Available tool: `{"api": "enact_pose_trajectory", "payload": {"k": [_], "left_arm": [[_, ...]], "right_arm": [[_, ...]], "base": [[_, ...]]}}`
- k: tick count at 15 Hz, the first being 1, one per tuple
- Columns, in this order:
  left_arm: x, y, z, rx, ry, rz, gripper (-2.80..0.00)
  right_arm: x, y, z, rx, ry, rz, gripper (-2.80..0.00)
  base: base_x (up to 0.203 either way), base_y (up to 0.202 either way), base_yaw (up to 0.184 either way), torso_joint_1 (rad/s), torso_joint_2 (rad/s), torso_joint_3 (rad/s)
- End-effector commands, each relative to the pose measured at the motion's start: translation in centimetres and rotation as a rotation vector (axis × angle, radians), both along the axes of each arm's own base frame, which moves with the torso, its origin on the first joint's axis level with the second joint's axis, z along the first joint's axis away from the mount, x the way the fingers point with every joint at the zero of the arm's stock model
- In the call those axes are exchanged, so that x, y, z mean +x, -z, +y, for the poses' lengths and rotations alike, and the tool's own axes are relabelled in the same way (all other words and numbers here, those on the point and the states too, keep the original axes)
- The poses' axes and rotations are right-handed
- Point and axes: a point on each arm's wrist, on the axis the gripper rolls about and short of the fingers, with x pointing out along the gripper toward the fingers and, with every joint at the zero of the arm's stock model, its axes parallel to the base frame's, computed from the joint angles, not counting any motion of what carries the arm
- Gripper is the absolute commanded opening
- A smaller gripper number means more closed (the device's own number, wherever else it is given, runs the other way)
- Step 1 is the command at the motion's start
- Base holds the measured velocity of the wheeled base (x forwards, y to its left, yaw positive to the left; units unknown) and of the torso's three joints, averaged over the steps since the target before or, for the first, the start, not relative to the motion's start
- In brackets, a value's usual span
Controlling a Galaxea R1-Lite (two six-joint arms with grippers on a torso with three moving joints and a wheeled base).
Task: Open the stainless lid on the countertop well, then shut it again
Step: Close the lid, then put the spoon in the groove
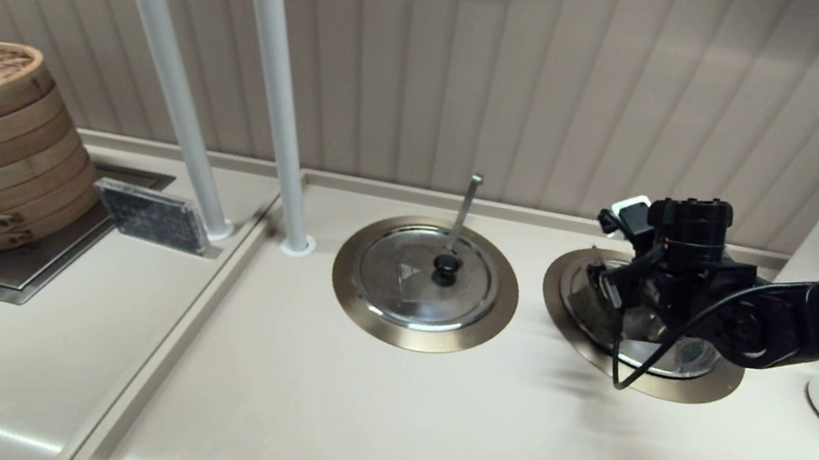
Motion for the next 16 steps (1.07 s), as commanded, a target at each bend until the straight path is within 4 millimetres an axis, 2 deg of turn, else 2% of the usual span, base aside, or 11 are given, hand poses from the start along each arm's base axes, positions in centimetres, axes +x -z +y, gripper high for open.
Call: {"api": "enact_pose_trajectory", "payload": {"k": [1,6,8,10,12,16], "left_arm": [[0.0,0.0,0.0,0.0,0.0,0.0,-2.8],[0.0,0.0,0.0,0.0,0.0,0.0,-2.8],[0.0,0.0,0.0,0.0,0.0,0.0,-2.8],[0.0,0.0,0.0,0.0,0.0,-0.001,-2.8],[0.0,0.0,0.0,0.0,0.0,0.0,-2.8],[0.0,0.0,0.0,0.0,0.0,-0.001,-2.8]], "right_arm": [[-1.1,-0.9,-1.8,-0.004,0.039,-0.012,0.0],[-2.8,-2.6,-7.3,-0.01,0.172,-0.039,0.0],[-3.6,-5.1,-8.5,-0.001,0.19,-0.115,0.0],[-5.1,-8.0,-8.5,0.041,0.188,-0.21,0.0],[-6.8,-9.1,-7.7,0.172,0.195,-0.261,0.0],[-10.2,-6.9,-6.7,0.506,0.278,0.003,0.0]], "base": [[0.0,0.0,0.0,0.0,0.0,0.0],[0.0,0.0,0.0,0.0,0.0,0.0],[0.0,0.0,0.0,0.0,0.0,0.0],[0.0,0.0,0.0,0.0,0.0,0.0],[0.0,0.0,0.0,0.0,0.0,0.0],[0.0,0.0,0.0,0.0,0.0,0.0]]}}
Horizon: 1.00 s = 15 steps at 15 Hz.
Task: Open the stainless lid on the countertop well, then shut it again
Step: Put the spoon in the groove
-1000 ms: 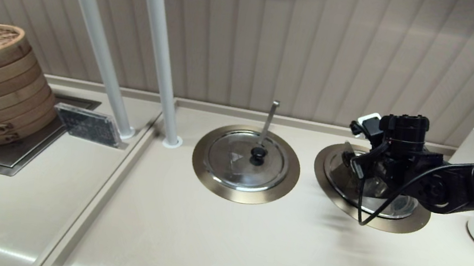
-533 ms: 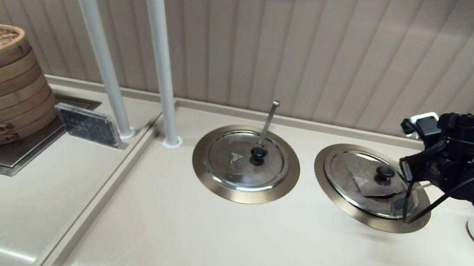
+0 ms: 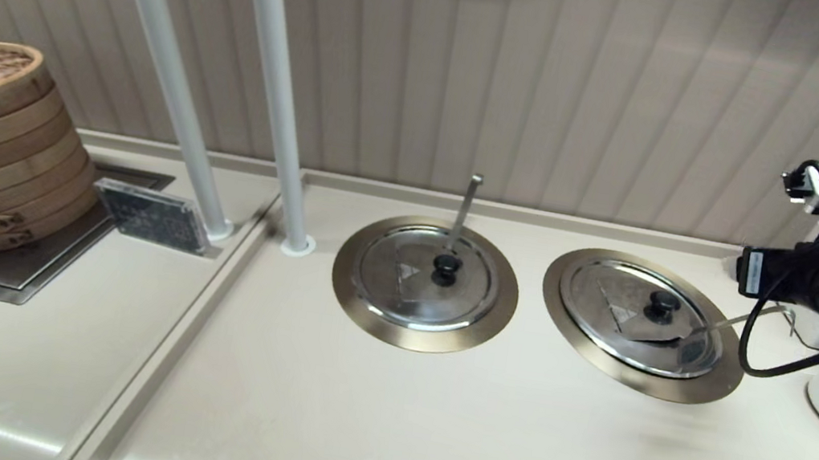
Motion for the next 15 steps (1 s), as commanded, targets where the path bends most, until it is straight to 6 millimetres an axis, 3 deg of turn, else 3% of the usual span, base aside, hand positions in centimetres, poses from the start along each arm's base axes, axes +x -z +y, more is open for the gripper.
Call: {"api": "enact_pose_trajectory", "payload": {"k": [1,4,9,15], "left_arm": [[0.0,0.0,0.0,0.0,0.0,0.0,-2.8],[0.0,0.0,0.0,0.0,0.0,0.001,-2.8],[0.0,0.0,0.0,0.0,0.0,0.001,-2.8],[0.0,0.0,0.0,0.0,0.0,-0.001,-2.8]], "right_arm": [[-2.8,0.6,0.5,0.258,0.01,0.122,0.0],[-3.0,3.4,-0.1,0.401,0.071,0.225,0.0],[0.5,5.4,-2.7,0.544,0.137,0.256,0.0],[7.4,8.8,-5.7,0.583,0.206,0.272,0.0]], "base": [[0.0,0.0,0.0,0.0,0.0,0.0],[0.0,0.0,0.0,0.0,0.0,0.0],[0.0,0.0,0.0,0.0,0.0,0.0],[0.0,0.0,0.0,0.0,0.0,0.0]]}}
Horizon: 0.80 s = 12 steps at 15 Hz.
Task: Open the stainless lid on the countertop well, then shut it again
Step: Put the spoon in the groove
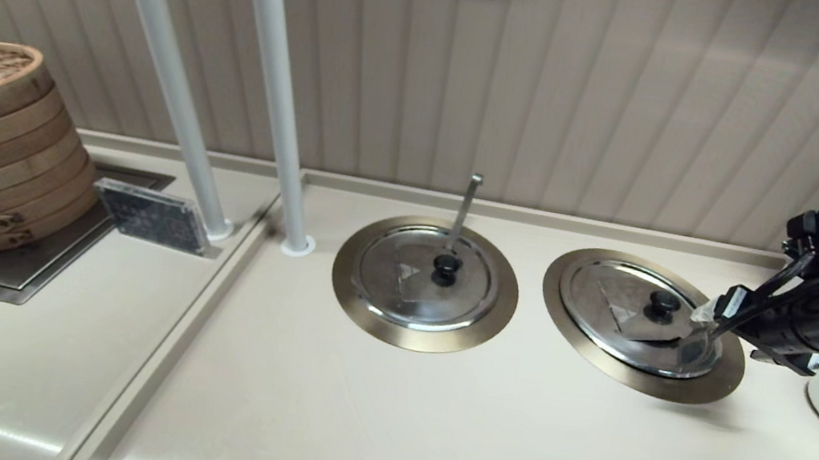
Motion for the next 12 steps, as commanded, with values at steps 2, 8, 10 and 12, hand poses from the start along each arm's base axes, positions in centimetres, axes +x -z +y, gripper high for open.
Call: {"api": "enact_pose_trajectory", "payload": {"k": [2,8,10,12], "left_arm": [[0.0,0.0,0.0,0.0,0.0,0.0,-2.8],[0.0,0.0,0.0,0.0,0.0,0.001,-2.8],[0.0,0.0,0.0,0.0,0.0,0.001,-2.8],[0.0,0.0,0.0,0.0,0.0,0.001,-2.8]], "right_arm": [[4.1,3.6,-0.9,0.018,0.021,0.054,0.0],[7.6,2.5,-1.7,0.0,0.028,-0.042,0.0],[8.2,2.1,-1.8,-0.006,0.028,-0.068,0.0],[8.8,1.7,-1.9,-0.01,0.029,-0.093,0.0]], "base": [[0.0,0.0,0.0,0.0,0.0,0.0],[0.0,0.0,0.0,0.0,0.0,0.0],[0.0,0.0,0.0,0.0,0.0,0.0],[0.0,0.0,0.0,0.0,0.0,0.0]]}}
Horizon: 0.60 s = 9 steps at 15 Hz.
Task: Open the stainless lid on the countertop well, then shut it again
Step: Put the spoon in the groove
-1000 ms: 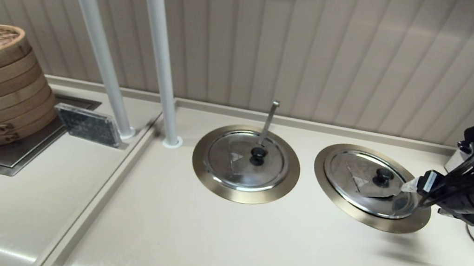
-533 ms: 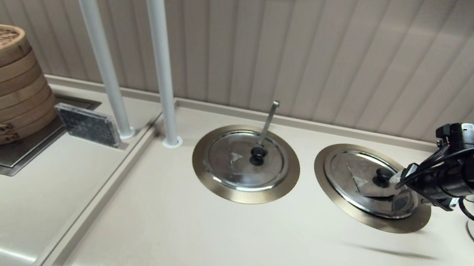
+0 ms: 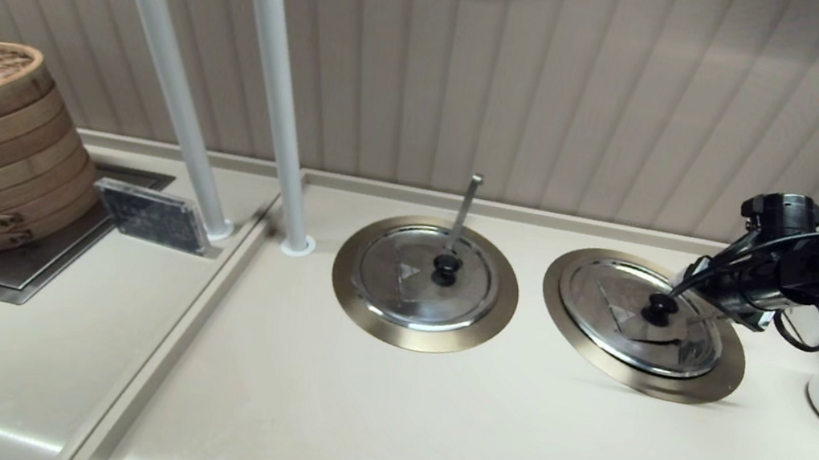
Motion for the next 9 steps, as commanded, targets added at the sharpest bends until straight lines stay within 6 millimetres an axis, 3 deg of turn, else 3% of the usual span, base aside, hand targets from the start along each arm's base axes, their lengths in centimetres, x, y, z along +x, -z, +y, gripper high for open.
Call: {"api": "enact_pose_trajectory", "payload": {"k": [1,9], "left_arm": [[0.0,0.0,0.0,0.0,0.0,0.001,-2.8],[0.0,0.0,0.0,0.0,0.0,0.0,-2.8]], "right_arm": [[0.8,0.5,-0.1,0.001,0.003,-0.004,0.0],[3.2,1.0,0.0,-0.003,-0.009,-0.04,0.0]], "base": [[0.0,0.0,0.0,0.0,0.0,0.0],[0.0,0.0,0.0,0.0,0.0,0.0]]}}
